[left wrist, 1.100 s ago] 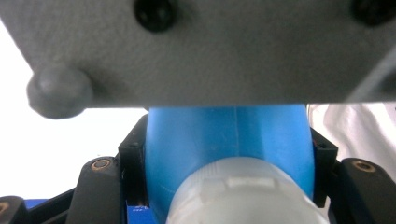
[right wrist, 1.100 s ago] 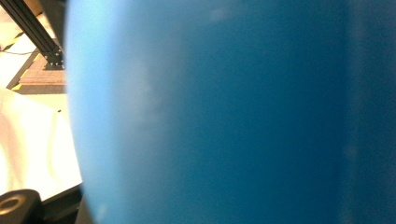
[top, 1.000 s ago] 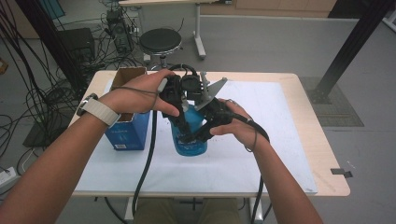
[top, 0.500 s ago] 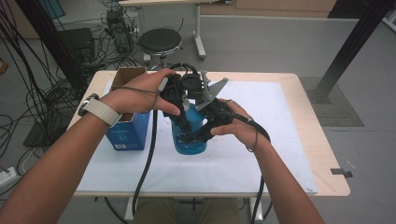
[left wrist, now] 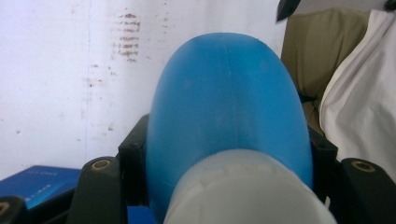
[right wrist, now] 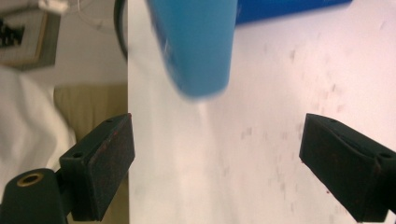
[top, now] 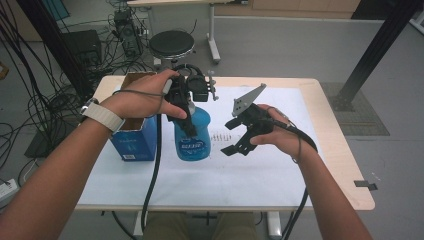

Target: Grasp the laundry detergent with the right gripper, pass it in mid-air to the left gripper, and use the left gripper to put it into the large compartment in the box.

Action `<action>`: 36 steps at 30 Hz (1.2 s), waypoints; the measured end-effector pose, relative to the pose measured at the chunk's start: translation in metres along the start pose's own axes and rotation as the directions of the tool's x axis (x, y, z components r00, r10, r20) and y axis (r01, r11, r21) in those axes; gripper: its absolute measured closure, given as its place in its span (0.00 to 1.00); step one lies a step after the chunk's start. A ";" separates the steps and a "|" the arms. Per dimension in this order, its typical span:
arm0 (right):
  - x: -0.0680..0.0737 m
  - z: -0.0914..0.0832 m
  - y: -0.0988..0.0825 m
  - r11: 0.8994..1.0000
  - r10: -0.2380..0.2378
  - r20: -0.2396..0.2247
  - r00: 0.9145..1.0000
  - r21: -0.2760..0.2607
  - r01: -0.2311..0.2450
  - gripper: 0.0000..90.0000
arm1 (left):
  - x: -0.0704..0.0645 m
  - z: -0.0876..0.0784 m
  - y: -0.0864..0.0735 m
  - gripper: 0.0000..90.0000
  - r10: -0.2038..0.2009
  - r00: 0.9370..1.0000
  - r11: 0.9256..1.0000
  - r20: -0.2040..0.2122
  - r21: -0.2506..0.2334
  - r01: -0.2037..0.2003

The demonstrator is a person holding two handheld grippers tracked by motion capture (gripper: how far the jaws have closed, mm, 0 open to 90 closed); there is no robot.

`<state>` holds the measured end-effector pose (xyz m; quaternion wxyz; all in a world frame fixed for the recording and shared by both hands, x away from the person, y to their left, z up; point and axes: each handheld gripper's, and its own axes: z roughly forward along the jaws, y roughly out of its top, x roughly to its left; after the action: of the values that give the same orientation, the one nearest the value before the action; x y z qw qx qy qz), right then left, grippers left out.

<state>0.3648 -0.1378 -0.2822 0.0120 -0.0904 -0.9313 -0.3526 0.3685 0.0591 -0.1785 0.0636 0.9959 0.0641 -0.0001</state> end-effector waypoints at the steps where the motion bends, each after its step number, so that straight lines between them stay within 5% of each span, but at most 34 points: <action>1: 0.000 -0.002 -0.002 0.999 0.003 0.006 1.000 0.033 -0.003 0.12 | 0.001 -0.001 -0.001 0.42 -0.014 1.000 1.000 -0.001 -0.001 0.014; 5: -0.002 -0.010 -0.010 0.979 0.006 0.033 0.999 0.202 -0.013 0.12 | 0.008 -0.006 -0.003 0.42 -0.064 0.998 0.998 -0.011 0.012 0.064; 9: -0.004 -0.018 -0.016 0.952 -0.014 0.072 0.997 0.306 -0.009 0.13 | 0.015 -0.011 -0.005 0.42 -0.123 0.992 0.992 -0.032 0.021 0.123; 19: -0.018 -0.039 -0.027 0.927 -0.001 0.118 0.993 0.372 -0.043 0.13 | 0.031 -0.028 -0.009 0.42 -0.271 0.960 0.961 -0.071 0.041 0.274; 21: -0.020 -0.041 -0.028 0.919 0.002 0.122 0.993 0.391 -0.049 0.13 | 0.033 -0.030 -0.008 0.42 -0.306 0.949 0.949 -0.077 0.052 0.311; 27: -0.023 -0.045 -0.030 0.909 -0.018 0.118 0.993 0.415 -0.033 0.13 | 0.041 -0.038 -0.007 0.42 -0.428 0.898 0.900 -0.103 0.049 0.434; 36: -0.026 -0.052 -0.041 0.913 -0.016 0.120 0.993 0.406 -0.034 0.13 | 0.044 -0.049 -0.005 0.42 -0.497 0.858 0.862 -0.127 0.038 0.505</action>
<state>0.3809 -0.2060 -0.2723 -0.0239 -0.1114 -0.9829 -0.1450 0.4113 0.0760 -0.1308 0.0227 0.9449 0.3244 0.0374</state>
